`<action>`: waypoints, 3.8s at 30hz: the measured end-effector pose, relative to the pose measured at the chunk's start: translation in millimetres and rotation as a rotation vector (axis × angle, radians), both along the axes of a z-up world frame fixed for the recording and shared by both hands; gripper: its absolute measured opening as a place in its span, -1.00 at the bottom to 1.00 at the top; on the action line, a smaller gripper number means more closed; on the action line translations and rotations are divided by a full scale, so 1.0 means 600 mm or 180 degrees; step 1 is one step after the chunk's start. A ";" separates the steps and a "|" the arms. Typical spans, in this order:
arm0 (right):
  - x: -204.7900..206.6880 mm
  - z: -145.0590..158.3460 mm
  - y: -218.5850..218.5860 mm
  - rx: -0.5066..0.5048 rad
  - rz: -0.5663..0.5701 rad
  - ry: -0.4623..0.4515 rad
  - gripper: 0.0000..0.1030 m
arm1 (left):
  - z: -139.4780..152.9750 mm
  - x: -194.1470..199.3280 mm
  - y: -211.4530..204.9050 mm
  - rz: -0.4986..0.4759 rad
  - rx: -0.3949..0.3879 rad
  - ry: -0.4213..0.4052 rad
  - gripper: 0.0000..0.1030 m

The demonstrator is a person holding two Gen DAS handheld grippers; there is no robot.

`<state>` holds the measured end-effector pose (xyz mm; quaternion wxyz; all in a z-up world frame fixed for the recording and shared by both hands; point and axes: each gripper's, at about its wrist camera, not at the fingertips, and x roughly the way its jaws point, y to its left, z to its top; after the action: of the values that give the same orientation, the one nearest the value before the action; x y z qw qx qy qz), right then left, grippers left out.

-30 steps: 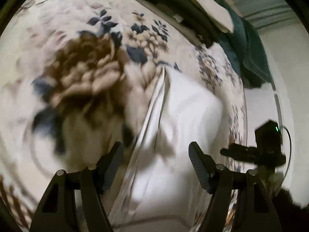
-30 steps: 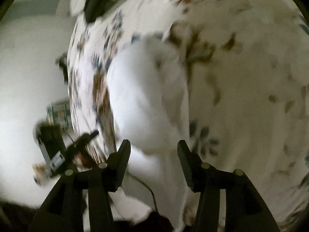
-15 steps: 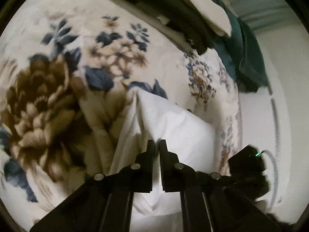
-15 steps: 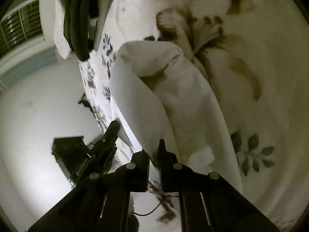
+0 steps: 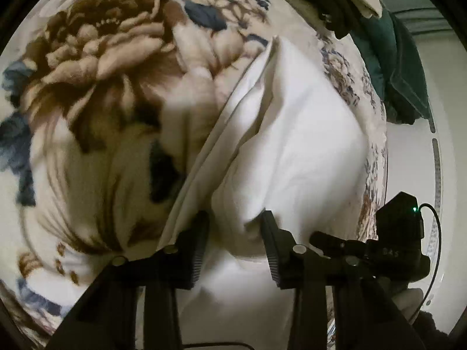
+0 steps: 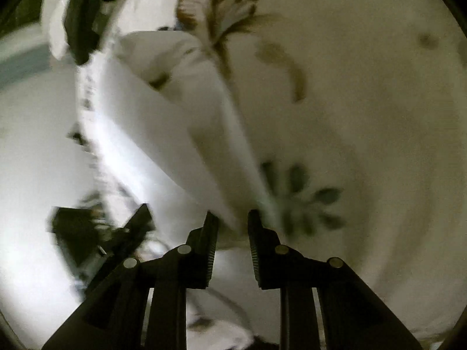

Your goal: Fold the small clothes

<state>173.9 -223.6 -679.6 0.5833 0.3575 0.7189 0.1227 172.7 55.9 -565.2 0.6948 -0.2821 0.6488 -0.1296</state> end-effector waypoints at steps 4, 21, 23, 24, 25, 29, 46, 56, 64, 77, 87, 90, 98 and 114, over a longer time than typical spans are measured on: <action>0.019 0.038 -0.021 -0.0023 0.0016 -0.0187 0.32 | 0.050 0.024 0.016 -0.0002 -0.0101 -0.0322 0.07; 0.209 -0.006 -0.027 0.0590 0.0187 -0.0894 0.45 | -0.031 0.217 -0.044 -0.0191 -0.0565 -0.0743 -0.28; 0.205 -0.008 -0.029 0.0729 0.0179 -0.0842 -0.05 | -0.035 0.219 -0.037 -0.0163 -0.0540 -0.0692 -0.59; 0.206 -0.010 -0.029 0.0694 0.0154 -0.0816 -0.31 | -0.036 0.219 -0.031 -0.0129 -0.0589 -0.0677 -0.65; 0.206 -0.012 -0.032 0.0707 0.0130 -0.0806 -0.39 | -0.035 0.222 -0.026 -0.0107 -0.0608 -0.0647 -0.67; 0.225 0.002 -0.030 0.0631 0.0082 -0.0836 -0.48 | -0.023 0.259 -0.033 -0.0178 -0.0547 -0.0649 -0.70; 0.286 0.032 -0.071 0.0273 -0.0118 -0.0411 0.29 | 0.012 0.252 0.042 -0.0370 -0.0527 -0.0391 0.21; -0.057 0.021 -0.134 0.0576 -0.0307 0.0314 0.31 | -0.003 -0.080 0.124 -0.0119 -0.0227 0.0253 0.22; -0.177 -0.036 -0.094 0.0635 -0.0438 0.0543 0.31 | -0.035 -0.142 0.093 0.0040 -0.0108 0.0252 0.21; -0.190 -0.004 -0.037 0.0678 -0.0464 0.0342 -0.88 | 0.021 -0.154 0.062 0.0238 -0.0143 0.0087 -0.92; -0.051 0.146 -0.058 0.1087 -0.0755 -0.0184 -0.89 | 0.125 0.010 0.090 0.0693 -0.0648 -0.0404 -0.92; 0.035 0.172 -0.082 0.1067 -0.0811 -0.0404 -0.89 | 0.135 0.121 0.071 0.0670 -0.0615 -0.0647 -0.92; 0.304 0.172 -0.109 0.0912 -0.0999 -0.0807 -0.87 | 0.104 0.359 0.052 0.0636 -0.0606 -0.0696 -0.87; 0.353 0.082 -0.148 0.0283 -0.0913 -0.0617 0.58 | -0.033 0.374 0.093 0.0534 -0.0432 -0.0218 0.22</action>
<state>385.5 -312.6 -630.3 0.6451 0.4683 0.5948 0.1038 397.4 111.4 -585.2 0.7043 -0.3772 0.5885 -0.1242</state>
